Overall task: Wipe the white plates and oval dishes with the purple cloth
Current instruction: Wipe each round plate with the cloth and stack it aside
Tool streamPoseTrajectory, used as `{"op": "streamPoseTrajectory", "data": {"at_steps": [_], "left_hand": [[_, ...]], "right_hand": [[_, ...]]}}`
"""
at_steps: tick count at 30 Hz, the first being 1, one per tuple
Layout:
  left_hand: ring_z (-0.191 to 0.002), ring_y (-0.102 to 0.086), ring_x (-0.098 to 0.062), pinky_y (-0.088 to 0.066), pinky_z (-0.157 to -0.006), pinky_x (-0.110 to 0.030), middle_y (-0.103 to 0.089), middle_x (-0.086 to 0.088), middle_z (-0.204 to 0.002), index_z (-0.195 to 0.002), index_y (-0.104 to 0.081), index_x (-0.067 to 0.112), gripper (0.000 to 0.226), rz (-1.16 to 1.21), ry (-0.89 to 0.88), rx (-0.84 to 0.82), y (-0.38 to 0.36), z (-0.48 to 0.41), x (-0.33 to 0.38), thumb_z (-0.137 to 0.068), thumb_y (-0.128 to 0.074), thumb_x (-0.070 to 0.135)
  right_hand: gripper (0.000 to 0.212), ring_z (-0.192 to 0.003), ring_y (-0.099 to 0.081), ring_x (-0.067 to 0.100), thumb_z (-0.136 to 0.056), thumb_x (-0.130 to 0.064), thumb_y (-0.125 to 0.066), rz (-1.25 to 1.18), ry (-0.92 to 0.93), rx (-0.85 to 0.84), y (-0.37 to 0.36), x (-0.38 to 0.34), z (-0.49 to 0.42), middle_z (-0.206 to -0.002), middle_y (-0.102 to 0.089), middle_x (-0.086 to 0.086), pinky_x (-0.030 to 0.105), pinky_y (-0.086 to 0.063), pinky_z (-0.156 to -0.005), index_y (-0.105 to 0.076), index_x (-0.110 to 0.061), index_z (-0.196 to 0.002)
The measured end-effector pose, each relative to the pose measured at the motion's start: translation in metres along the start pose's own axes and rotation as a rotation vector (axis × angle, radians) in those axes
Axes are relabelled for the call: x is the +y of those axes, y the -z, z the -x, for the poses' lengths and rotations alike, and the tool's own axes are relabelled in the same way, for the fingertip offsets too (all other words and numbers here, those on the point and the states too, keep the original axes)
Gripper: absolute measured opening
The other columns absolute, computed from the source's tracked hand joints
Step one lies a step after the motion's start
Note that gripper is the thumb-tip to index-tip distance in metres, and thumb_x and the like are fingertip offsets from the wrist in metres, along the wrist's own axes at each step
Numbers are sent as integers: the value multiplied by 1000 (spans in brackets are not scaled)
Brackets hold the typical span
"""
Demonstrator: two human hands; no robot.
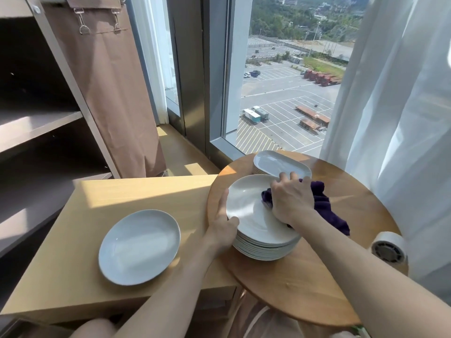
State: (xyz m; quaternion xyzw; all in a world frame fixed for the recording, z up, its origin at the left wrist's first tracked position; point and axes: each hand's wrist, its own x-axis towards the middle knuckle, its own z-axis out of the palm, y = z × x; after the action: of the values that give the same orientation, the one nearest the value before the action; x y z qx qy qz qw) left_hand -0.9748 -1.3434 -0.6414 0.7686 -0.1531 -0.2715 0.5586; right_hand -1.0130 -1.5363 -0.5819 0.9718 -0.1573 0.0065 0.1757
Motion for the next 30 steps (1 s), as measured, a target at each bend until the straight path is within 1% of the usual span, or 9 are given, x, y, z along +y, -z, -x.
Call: {"op": "streamPoseTrajectory", "data": {"at_steps": [2,4,6,8,12,17,21,25,30], "left_hand": [[-96,-51,17,-34,-69,6,-49,19,-128,-161,-9,37,79,-9,-2,-9,1,0,0,-98,-42,1],[-113,-50,12,-35,-87,2,-46,14,-144,-161,-8,38,78,-1,-14,-9,2,0,-1,-100,-45,7],[-138,-40,-6,-30,-115,-21,-33,12,-160,-161,-7,41,76,14,-27,-13,6,0,-2,-99,-49,30],[-149,-27,-11,-22,-125,-39,-25,17,-163,-160,-5,47,80,15,-28,-49,9,-1,-1,-91,-44,60],[-154,-14,-3,-13,-128,-36,-15,24,-164,-161,-10,42,86,112,-100,-21,4,0,3,-86,-30,79],[-144,-34,-2,-30,-121,-45,-40,25,-153,-136,-27,71,33,178,-56,-40,5,4,8,-106,-20,62],[-135,-49,-7,-41,-114,-42,-50,13,-150,-153,-20,60,56,195,-43,-59,5,5,6,-98,-25,73],[-81,-61,-14,-47,-105,-48,-66,10,-82,-153,-13,61,82,101,10,-27,7,4,-3,-77,-42,71],[-116,-54,-8,-42,-106,-34,-54,16,-133,-155,-14,57,81,21,-9,-17,9,1,-2,-81,-44,44]], "right_hand": [[46,-109,-50,32,-95,-57,-45,-73,-6,12,-5,-12,-11,-119,-53,6,43,-29,-80,-59,-22,-120],[48,-112,-49,33,-91,-55,-46,-147,-11,9,-8,-26,-16,-124,-51,7,43,-29,-80,-55,-23,-126],[50,-117,-48,35,-88,-51,-47,-197,-3,3,-9,-39,-16,-130,-50,8,45,-32,-85,-52,-24,-130],[52,-121,-47,35,-89,-52,-48,-256,2,-3,-6,-49,-16,-135,-49,9,45,-33,-87,-51,-23,-132],[46,-120,-49,34,-98,-49,-40,-373,87,-11,5,-63,-7,-134,-51,9,45,-33,-85,-53,-18,-128],[29,-107,-51,28,-99,-37,-35,-591,195,-91,25,-59,20,-113,-58,4,46,-37,-89,-59,-20,-100],[27,-94,-50,23,-94,-37,-37,-615,232,-104,32,-56,45,-88,-52,-3,42,-37,-82,-54,-22,-80],[33,-86,-46,22,-93,-42,-38,-427,231,-77,34,-50,59,-82,-53,-4,41,-32,-76,-55,-22,-73],[31,-85,-45,23,-89,-36,-42,-253,99,-85,24,-27,61,-71,-48,-5,40,-28,-75,-45,-21,-62]]}}
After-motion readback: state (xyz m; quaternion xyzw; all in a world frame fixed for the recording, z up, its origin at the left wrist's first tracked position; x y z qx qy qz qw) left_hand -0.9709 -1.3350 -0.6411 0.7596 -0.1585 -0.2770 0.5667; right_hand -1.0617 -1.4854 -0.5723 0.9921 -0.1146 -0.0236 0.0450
